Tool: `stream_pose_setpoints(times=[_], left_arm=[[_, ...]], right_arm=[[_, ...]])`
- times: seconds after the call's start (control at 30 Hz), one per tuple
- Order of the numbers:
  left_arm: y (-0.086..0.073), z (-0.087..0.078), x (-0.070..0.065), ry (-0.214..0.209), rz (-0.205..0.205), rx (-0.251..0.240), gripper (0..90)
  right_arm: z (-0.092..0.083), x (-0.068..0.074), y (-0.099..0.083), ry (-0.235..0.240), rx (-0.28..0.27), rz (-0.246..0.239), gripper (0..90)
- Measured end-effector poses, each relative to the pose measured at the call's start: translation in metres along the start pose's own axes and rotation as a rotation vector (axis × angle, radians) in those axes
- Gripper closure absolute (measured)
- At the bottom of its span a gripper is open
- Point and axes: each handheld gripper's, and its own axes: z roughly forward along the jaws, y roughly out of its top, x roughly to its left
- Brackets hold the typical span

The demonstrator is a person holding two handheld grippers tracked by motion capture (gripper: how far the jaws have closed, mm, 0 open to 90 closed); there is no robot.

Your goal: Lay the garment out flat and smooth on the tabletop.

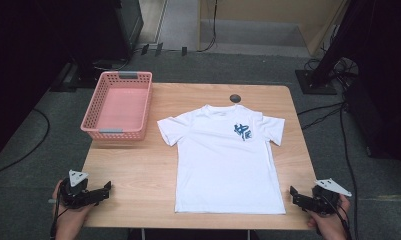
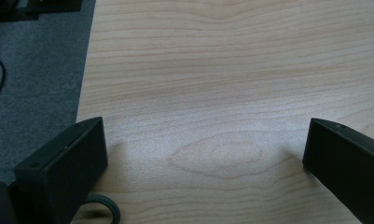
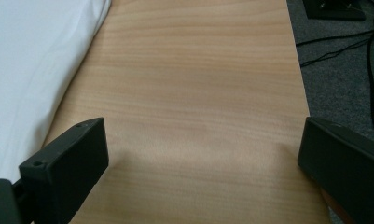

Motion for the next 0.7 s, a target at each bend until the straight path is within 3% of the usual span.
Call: stream_pose_setpoints(times=[0.47, 0.7], left_arm=[[0.0, 0.0, 0.0, 0.002, -0.002, 0.0, 0.0], [0.0, 0.0, 0.0, 0.001, 0.0, 0.001, 0.0]], right_arm=[[-0.014, 0.008, -0.016, -0.003, -0.03, -0.077, 3.1], [-0.016, 0.009, -0.018, -0.004, -0.032, -0.074, 2.8]])
